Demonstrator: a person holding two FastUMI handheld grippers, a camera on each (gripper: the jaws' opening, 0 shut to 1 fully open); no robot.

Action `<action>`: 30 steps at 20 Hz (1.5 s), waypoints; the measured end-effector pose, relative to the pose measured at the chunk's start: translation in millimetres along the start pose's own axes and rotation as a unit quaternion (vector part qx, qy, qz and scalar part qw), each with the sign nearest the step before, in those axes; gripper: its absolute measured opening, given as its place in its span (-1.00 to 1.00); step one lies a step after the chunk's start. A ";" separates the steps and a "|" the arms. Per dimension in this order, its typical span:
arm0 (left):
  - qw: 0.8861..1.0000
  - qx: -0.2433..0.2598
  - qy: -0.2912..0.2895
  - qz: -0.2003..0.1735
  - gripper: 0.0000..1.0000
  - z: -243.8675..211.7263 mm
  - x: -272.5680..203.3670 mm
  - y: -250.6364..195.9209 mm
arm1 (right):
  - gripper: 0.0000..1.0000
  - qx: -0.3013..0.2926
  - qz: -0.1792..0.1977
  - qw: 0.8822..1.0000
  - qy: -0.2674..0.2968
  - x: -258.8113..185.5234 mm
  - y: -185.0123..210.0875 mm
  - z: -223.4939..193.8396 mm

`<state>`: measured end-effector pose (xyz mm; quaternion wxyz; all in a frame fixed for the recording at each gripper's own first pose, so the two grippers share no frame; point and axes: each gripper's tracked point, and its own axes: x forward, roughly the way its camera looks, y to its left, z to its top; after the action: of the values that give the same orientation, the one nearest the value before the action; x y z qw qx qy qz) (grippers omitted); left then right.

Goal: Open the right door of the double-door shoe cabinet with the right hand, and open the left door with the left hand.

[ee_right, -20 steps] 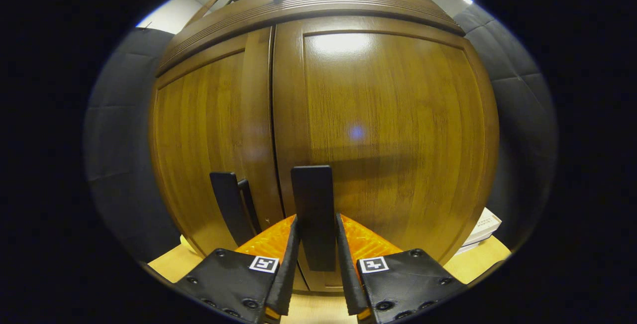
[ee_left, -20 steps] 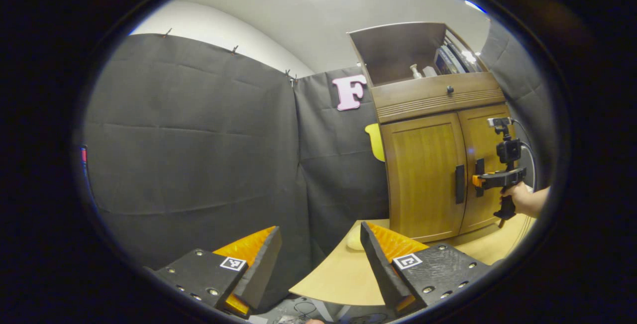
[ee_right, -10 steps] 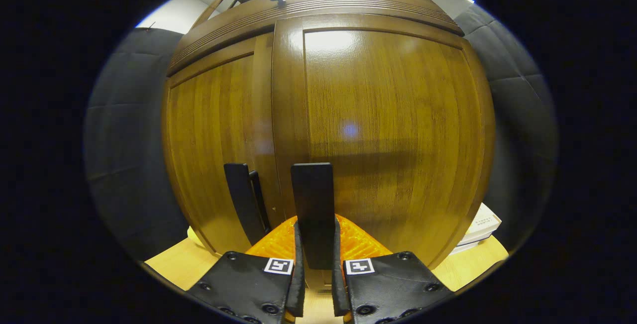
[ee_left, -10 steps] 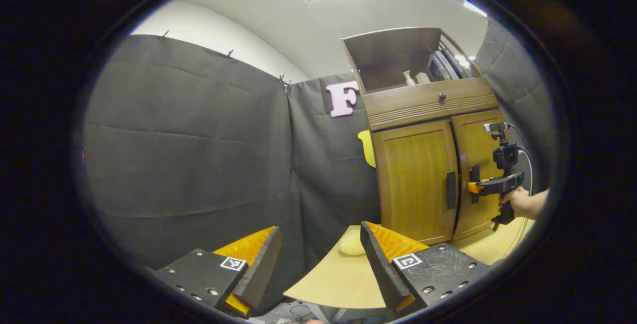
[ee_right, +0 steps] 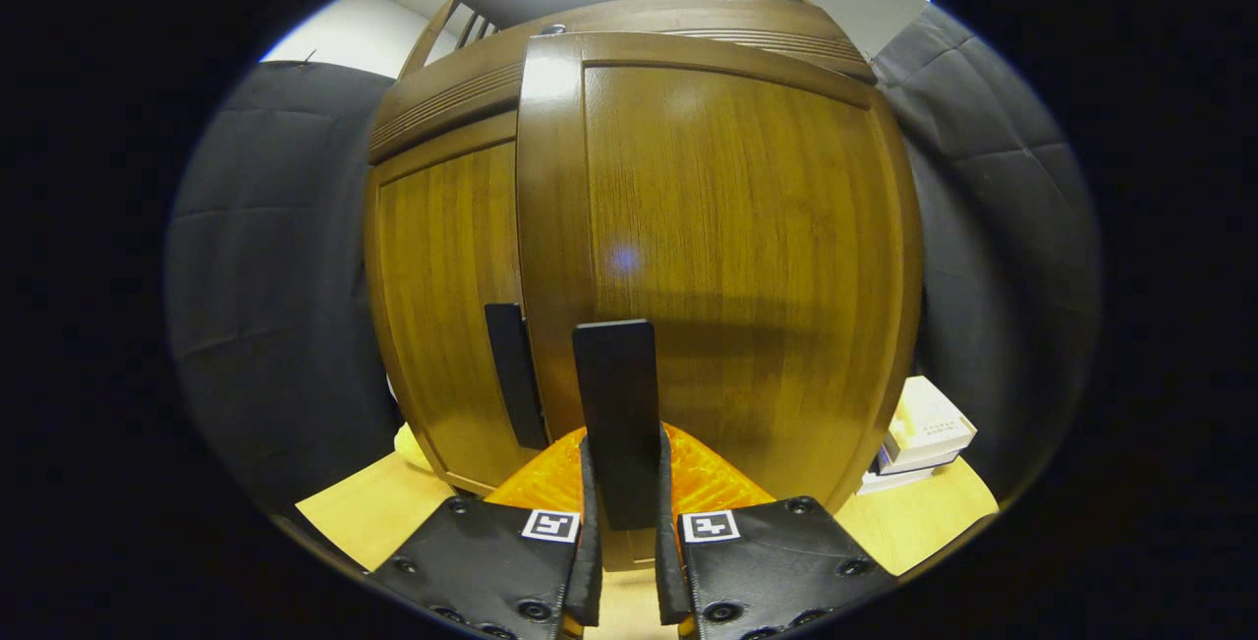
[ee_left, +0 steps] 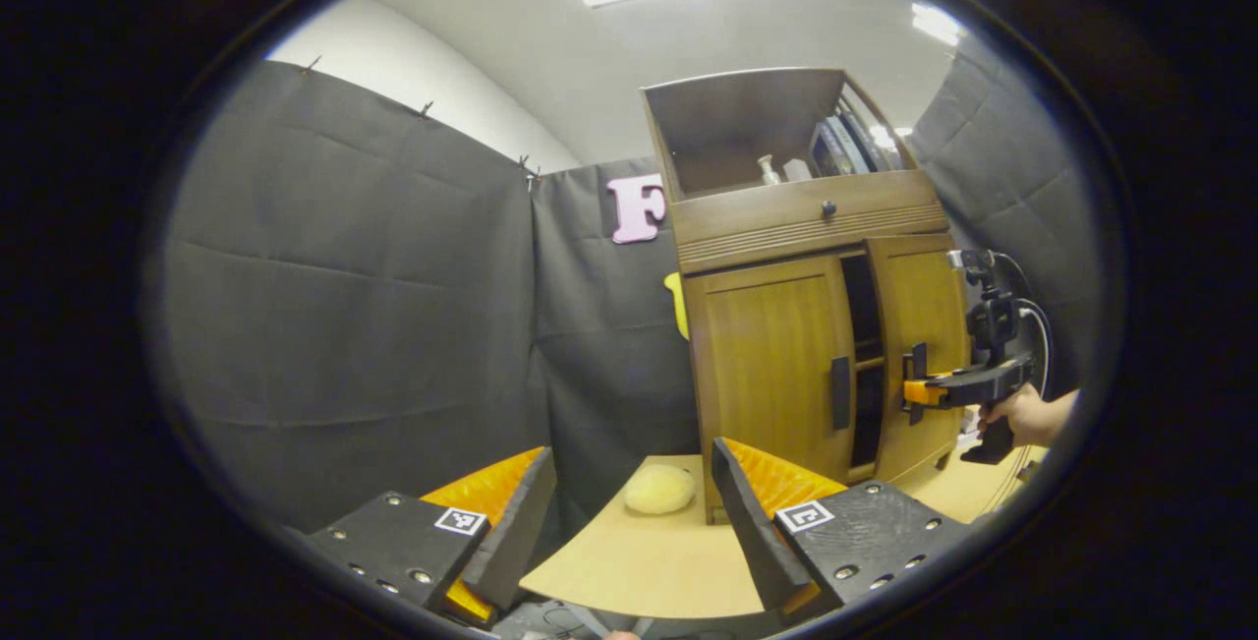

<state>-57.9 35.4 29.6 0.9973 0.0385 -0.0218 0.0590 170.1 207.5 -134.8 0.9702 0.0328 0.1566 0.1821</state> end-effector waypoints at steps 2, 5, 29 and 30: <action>1.000 -0.002 -0.002 -0.011 0.86 1.3 -0.5 -12.6 | -0.52 -0.004 0.000 1.000 -0.001 -17.4 -6.5 -4.3; 1.000 -0.010 -0.004 -0.030 0.86 1.9 6.0 -32.2 | -0.52 -0.002 0.004 1.000 0.002 -38.4 -15.6 -7.6; 0.989 -0.034 -0.019 -0.141 0.86 26.3 24.4 -197.1 | -0.54 -0.015 -0.036 0.999 -0.002 -140.3 -124.1 -15.3; 0.989 -0.034 -0.019 -0.143 0.86 27.5 24.2 -202.9 | -0.57 -0.014 -0.043 0.999 -0.006 -142.6 -134.3 -12.2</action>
<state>-10.7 -164.9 43.1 0.9956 0.0083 -0.0371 -0.0855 86.1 30.6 -121.0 0.9784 0.0139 0.1495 0.1418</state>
